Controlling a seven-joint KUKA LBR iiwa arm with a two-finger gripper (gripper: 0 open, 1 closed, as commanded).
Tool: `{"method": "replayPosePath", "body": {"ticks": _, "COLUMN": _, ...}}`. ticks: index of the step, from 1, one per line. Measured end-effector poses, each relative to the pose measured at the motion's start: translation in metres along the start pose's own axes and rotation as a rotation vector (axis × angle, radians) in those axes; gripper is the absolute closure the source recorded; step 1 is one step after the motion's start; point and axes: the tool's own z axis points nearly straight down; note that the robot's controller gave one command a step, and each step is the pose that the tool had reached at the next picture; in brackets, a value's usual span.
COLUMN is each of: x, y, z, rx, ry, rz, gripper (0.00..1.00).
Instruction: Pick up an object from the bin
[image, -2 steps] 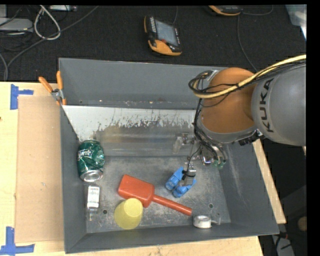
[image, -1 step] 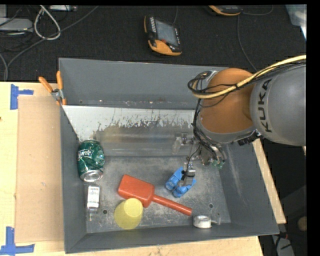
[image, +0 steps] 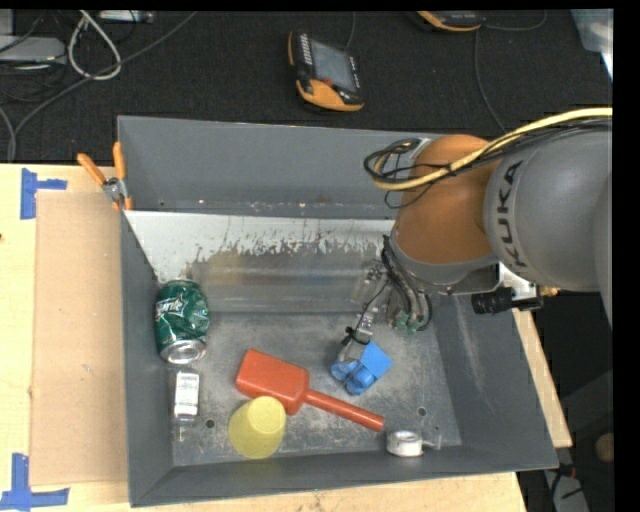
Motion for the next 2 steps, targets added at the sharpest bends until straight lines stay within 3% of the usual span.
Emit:
{"method": "replayPosePath", "body": {"ticks": 1, "x": -0.004, "y": -0.003, "z": 0.019, "rx": 0.000, "ry": 0.003, "rz": -0.356, "gripper": 0.00}}
{"method": "replayPosePath", "body": {"ticks": 2, "x": 0.008, "y": 0.009, "z": 0.060, "rx": 0.000, "ry": 0.003, "rz": -0.306, "gripper": 0.00}}
